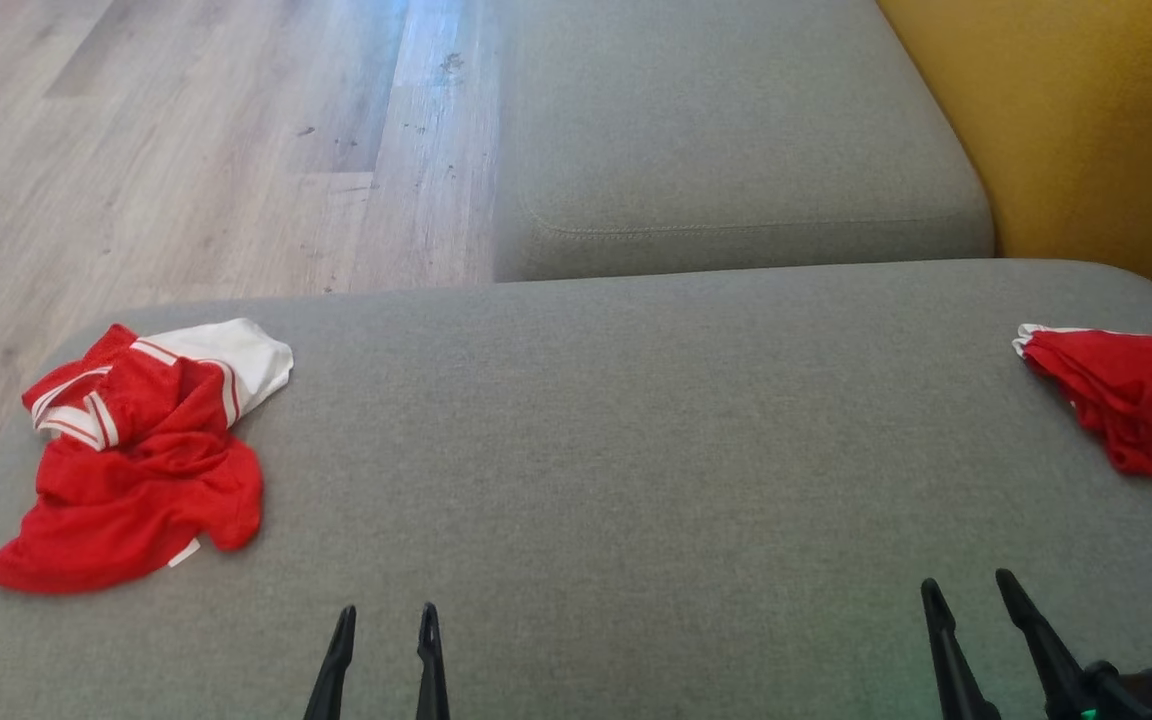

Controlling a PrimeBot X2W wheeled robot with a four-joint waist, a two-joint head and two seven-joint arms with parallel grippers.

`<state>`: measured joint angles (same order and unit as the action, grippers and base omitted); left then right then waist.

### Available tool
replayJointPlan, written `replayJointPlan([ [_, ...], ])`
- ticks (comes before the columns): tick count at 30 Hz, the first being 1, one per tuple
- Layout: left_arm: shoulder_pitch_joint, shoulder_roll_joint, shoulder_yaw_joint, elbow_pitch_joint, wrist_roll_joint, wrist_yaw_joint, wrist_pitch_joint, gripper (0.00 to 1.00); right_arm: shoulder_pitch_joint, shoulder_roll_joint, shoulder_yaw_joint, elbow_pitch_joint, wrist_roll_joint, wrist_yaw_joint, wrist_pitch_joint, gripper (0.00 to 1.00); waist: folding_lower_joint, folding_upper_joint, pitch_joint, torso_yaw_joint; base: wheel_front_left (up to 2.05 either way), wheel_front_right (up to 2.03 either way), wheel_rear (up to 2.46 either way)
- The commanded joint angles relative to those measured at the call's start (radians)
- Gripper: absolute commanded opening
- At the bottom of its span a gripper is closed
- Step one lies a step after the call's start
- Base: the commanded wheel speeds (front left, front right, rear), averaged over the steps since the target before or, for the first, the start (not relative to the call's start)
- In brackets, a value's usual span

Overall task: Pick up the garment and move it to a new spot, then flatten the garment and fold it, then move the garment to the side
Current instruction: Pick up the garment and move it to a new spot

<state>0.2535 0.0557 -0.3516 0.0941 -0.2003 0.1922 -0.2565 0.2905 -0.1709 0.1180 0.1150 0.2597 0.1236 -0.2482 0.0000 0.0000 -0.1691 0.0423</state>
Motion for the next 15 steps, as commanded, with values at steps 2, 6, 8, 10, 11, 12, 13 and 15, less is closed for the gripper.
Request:
replayJointPlan([
  [2, -0.035, -0.005, 0.039, -0.027, 0.006, -0.004, -0.005, 1.0, -0.026, -0.022, 0.018, -0.025, -0.002, 0.007, -0.014, 1.0, 0.0, 0.0, 0.002, 0.007, 0.0, 0.0, 0.0],
  [6, -0.04, -0.005, 0.039, -0.028, 0.008, -0.004, -0.005, 1.0, -0.019, -0.022, 0.016, -0.026, -0.002, 0.007, -0.014, 1.0, 0.0, 0.0, 0.008, 0.036, 0.0, 0.0, 0.0],
  [8, -0.043, -0.005, 0.039, -0.03, 0.009, -0.002, -0.005, 1.0, -0.018, -0.021, 0.015, -0.028, -0.001, 0.007, -0.014, 1.0, 0.0, 0.0, 0.015, 0.059, 0.0, 0.0, 0.0],
  [10, -0.047, -0.005, 0.04, -0.032, 0.012, -0.002, -0.005, 1.0, -0.019, -0.018, 0.015, -0.03, -0.001, 0.007, -0.014, 1.0, 0.0, 0.0, 0.023, 0.09, 0.0, 0.0, 0.0],
  [11, -0.049, -0.005, 0.041, -0.032, 0.014, -0.002, -0.005, 1.0, -0.019, -0.015, 0.014, -0.031, 0.0, 0.007, -0.014, 1.0, 0.0, 0.0, 0.028, 0.107, 0.0, 0.0, 0.0],
  [12, -0.051, -0.005, 0.042, -0.033, 0.016, -0.003, -0.005, 1.0, -0.02, -0.015, 0.014, -0.03, 0.0, 0.007, -0.014, 1.0, 0.0, 0.0, 0.032, 0.126, 0.0, 0.0, 0.0],
  [13, -0.052, -0.005, 0.045, -0.034, 0.018, -0.002, -0.005, 1.0, -0.022, -0.014, 0.014, -0.029, 0.002, 0.007, -0.014, 1.0, 0.0, 0.0, 0.037, 0.145, 0.0, 0.0, 0.0],
  [15, -0.052, -0.005, 0.053, -0.035, 0.023, -0.002, -0.005, 1.0, -0.025, -0.008, 0.015, -0.029, 0.003, 0.007, -0.014, 1.0, 0.0, 0.0, 0.045, 0.185, 0.0, 0.0, 0.0],
])
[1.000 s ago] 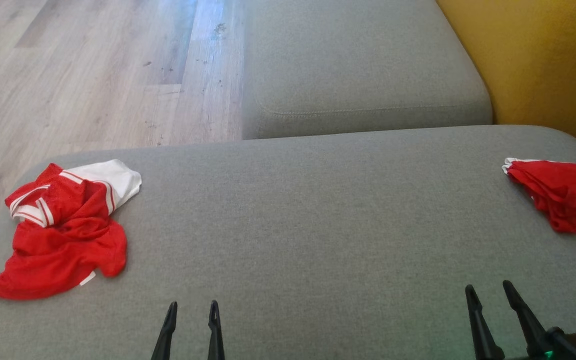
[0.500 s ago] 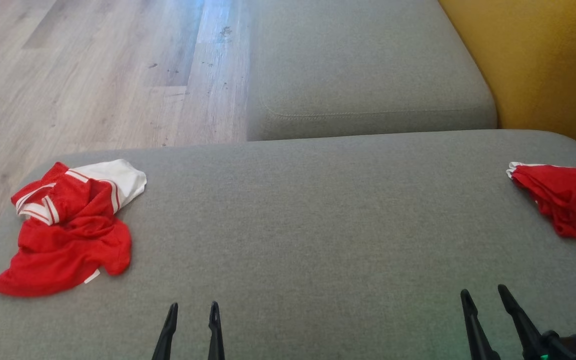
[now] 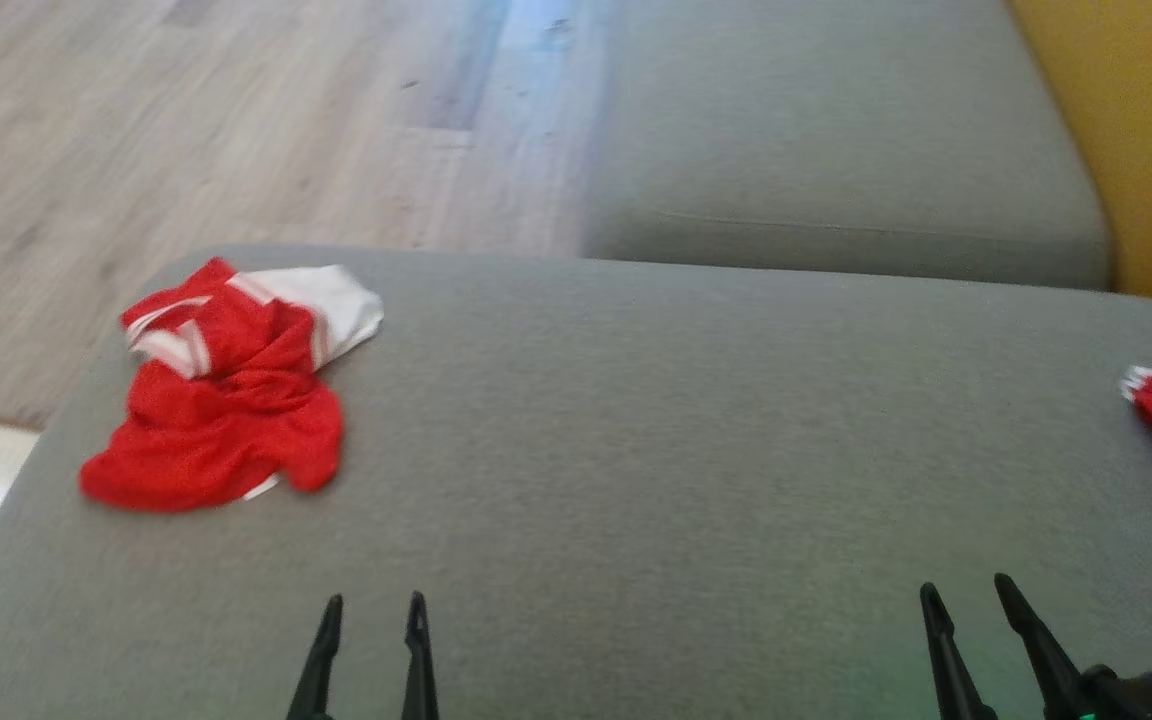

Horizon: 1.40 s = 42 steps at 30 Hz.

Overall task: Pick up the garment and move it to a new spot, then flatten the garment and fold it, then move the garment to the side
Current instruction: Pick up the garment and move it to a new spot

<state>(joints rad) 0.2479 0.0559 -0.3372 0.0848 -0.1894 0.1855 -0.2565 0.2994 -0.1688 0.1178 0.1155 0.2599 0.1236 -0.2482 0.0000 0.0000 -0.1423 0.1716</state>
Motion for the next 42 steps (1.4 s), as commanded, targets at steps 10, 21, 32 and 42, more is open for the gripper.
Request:
replayJointPlan([
  [10, -0.047, -0.006, 0.085, -0.039, 0.029, 0.004, -0.005, 1.0, -0.055, 0.001, 0.018, -0.03, 0.003, 0.007, -0.014, 1.0, 0.0, 0.0, 0.048, 0.222, 0.0, 0.0, 0.0],
  [21, -0.081, 0.012, 0.166, -0.077, 0.062, -0.011, -0.005, 1.0, -0.073, -0.02, 0.041, -0.027, 0.003, 0.007, -0.014, 1.0, 0.0, 0.0, 0.087, 0.299, 0.0, 0.0, 0.0],
  [32, -0.506, 0.092, 0.27, -0.089, 0.076, -0.056, -0.005, 1.0, -0.143, -0.207, 0.012, -0.109, 0.002, 0.007, -0.014, 1.0, 0.0, 0.0, 0.357, 0.251, 0.0, 0.0, 0.0],
  [42, -1.052, 0.153, 0.321, 0.273, -0.032, -0.139, 0.171, 1.0, -0.302, -0.404, -0.016, -0.226, 0.051, 0.007, -0.014, 1.0, 0.0, 0.0, 0.625, 0.155, 0.0, 0.0, 0.0],
])
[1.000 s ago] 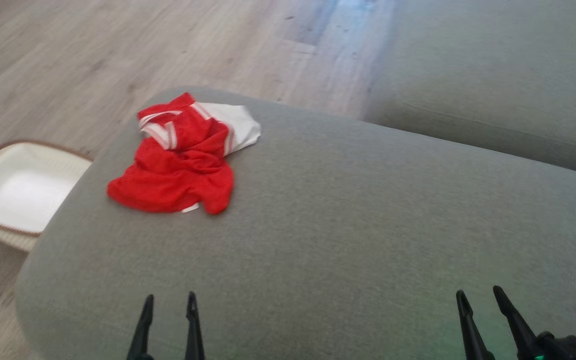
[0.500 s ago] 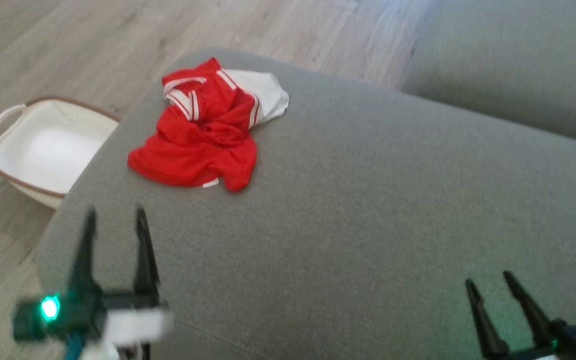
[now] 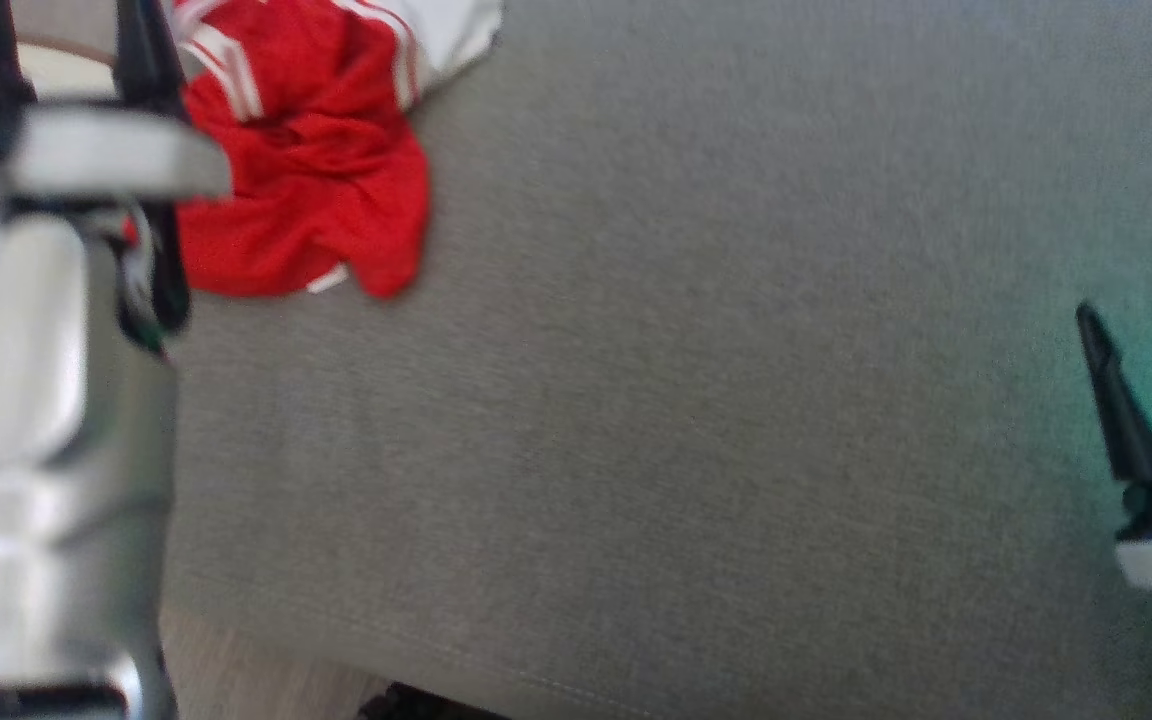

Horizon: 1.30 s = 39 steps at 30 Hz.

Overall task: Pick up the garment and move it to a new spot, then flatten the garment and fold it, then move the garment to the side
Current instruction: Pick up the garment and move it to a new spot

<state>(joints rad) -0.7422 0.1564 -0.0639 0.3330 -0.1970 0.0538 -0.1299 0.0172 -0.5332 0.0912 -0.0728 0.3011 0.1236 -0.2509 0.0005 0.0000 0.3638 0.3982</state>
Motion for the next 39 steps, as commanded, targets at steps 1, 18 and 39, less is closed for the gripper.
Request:
replayJointPlan([
  [1, -0.15, 0.071, 0.066, 0.138, -0.055, -0.015, 0.134, 1.0, -0.045, -0.059, 0.02, -0.049, 0.015, 0.007, -0.011, 1.0, -0.0005, 0.0, 0.149, -0.097, 0.0, 0.0, 0.0],
  [18, -0.355, 0.191, 0.081, 0.66, -0.093, -0.02, 0.415, 1.0, -0.065, -0.099, 0.023, -0.087, 0.015, 0.007, -0.011, 1.0, -0.0005, 0.0, 0.269, -0.216, 0.0, 0.0, 0.0],
  [39, -0.526, 0.258, -0.051, 0.672, 0.014, -0.102, 0.049, 0.0, -0.129, 0.076, 0.111, 0.007, 0.052, 0.007, -0.011, 1.0, -0.0005, 0.0, -0.063, -0.279, 0.0, 0.0, 0.0],
])
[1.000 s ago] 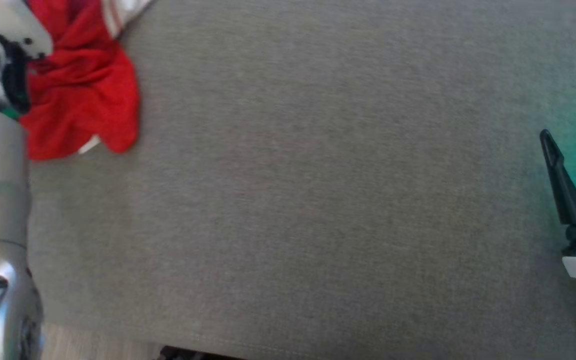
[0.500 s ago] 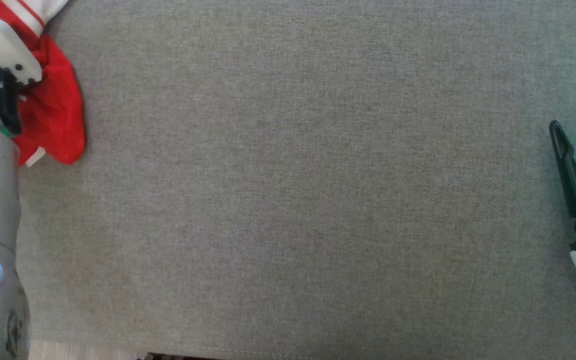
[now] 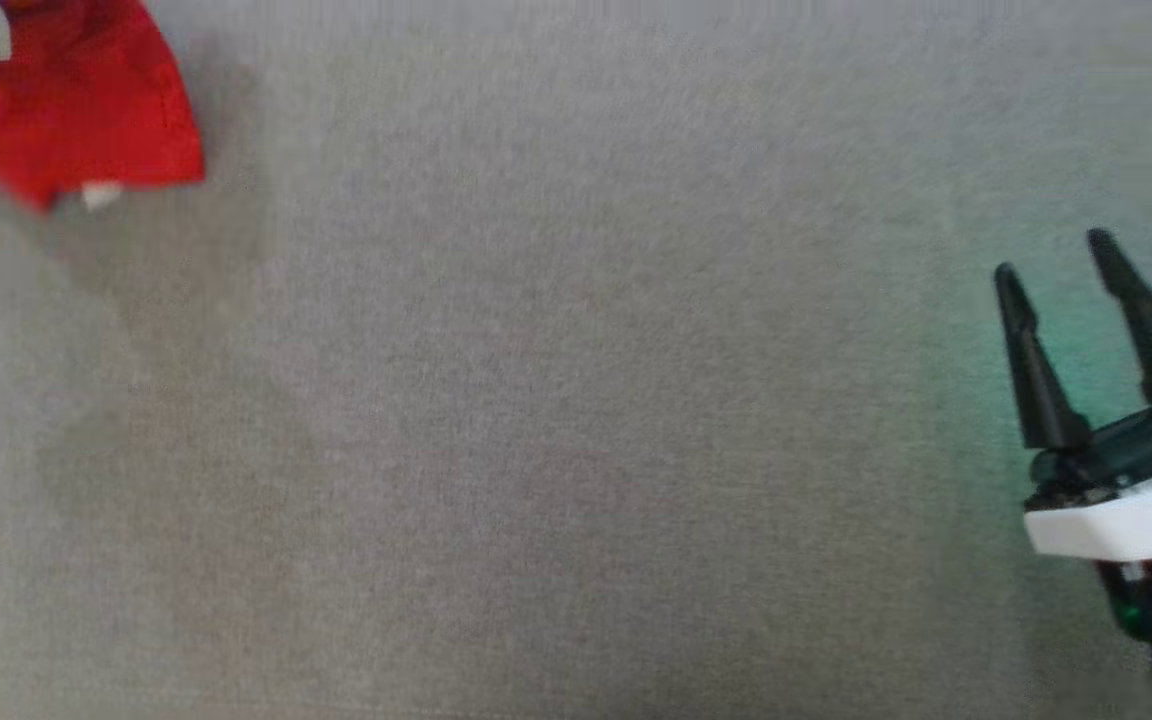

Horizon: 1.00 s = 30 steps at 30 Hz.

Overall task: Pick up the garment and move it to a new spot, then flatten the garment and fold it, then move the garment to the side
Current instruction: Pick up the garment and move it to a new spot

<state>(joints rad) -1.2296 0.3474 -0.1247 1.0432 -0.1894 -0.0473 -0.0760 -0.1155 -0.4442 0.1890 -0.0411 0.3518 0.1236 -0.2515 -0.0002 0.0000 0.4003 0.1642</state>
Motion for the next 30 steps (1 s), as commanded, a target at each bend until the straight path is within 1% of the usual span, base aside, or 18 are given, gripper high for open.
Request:
replayJointPlan([
  [1, -0.049, 0.068, 0.001, -0.044, 0.009, -0.012, -0.002, 0.0, 0.006, 0.002, 0.019, -0.017, 0.0, 0.007, -0.01, 1.0, 0.0002, 0.0, -0.129, -0.058, 0.0, 0.0, 0.0],
  [4, -0.077, 0.065, -0.029, -0.067, 0.017, -0.041, 0.009, 0.0, 0.024, 0.044, 0.031, -0.001, -0.007, 0.007, -0.01, 1.0, 0.0002, 0.0, -0.208, -0.098, 0.0, 0.0, 0.0],
  [5, -0.091, 0.06, -0.056, -0.084, 0.023, -0.057, 0.016, 0.0, 0.037, 0.069, 0.037, 0.007, -0.011, 0.007, -0.01, 1.0, 0.0002, 0.0, -0.256, -0.131, 0.0, 0.0, 0.0],
  [7, -0.097, 0.044, -0.075, -0.105, 0.013, -0.068, 0.024, 0.0, 0.052, 0.086, 0.039, 0.012, -0.017, 0.007, -0.01, 1.0, 0.0002, 0.0, -0.297, -0.164, 0.0, 0.0, 0.0],
  [11, -0.094, -0.003, -0.101, -0.145, -0.049, -0.081, 0.07, 0.0, 0.086, 0.106, 0.027, 0.006, -0.026, 0.007, -0.01, 1.0, 0.0002, 0.0, -0.356, -0.224, 0.0, 0.0, 0.0],
  [12, -0.094, -0.003, -0.101, -0.145, -0.049, -0.081, 0.07, 0.0, 0.086, 0.106, 0.027, 0.006, -0.026, 0.007, -0.01, 1.0, 0.0002, 0.0, -0.356, -0.224, 0.0, 0.0, 0.0],
  [13, -0.091, -0.012, -0.111, -0.16, -0.064, -0.082, 0.08, 0.0, 0.095, 0.106, 0.022, 0.005, -0.028, 0.007, -0.01, 1.0, 0.0002, 0.0, -0.365, -0.239, 0.0, 0.0, 0.0],
  [16, -0.075, -0.035, -0.162, -0.217, -0.12, -0.083, 0.11, 0.0, 0.108, 0.105, 0.003, 0.0, -0.032, 0.007, -0.01, 1.0, 0.0002, 0.0, -0.379, -0.282, 0.0, 0.0, 0.0],
  [19, -0.042, -0.044, -0.21, -0.278, -0.177, -0.083, 0.132, 0.0, 0.113, 0.104, 0.002, -0.009, -0.033, 0.007, -0.01, 1.0, 0.0002, 0.0, -0.385, -0.323, 0.0, 0.0, 0.0],
  [25, 0.078, -0.067, -0.315, -0.416, -0.248, -0.083, 0.159, 0.0, 0.122, 0.118, 0.001, -0.017, -0.034, 0.007, -0.01, 1.0, 0.0002, 0.0, -0.369, -0.387, 0.0, 0.0, 0.0],
  [30, 0.204, -0.087, -0.357, -0.515, -0.266, -0.079, 0.137, 0.0, 0.121, 0.142, -0.016, -0.022, -0.01, 0.007, -0.01, 1.0, 0.0002, 0.0, -0.333, -0.414, 0.0, 0.0, 0.0],
])
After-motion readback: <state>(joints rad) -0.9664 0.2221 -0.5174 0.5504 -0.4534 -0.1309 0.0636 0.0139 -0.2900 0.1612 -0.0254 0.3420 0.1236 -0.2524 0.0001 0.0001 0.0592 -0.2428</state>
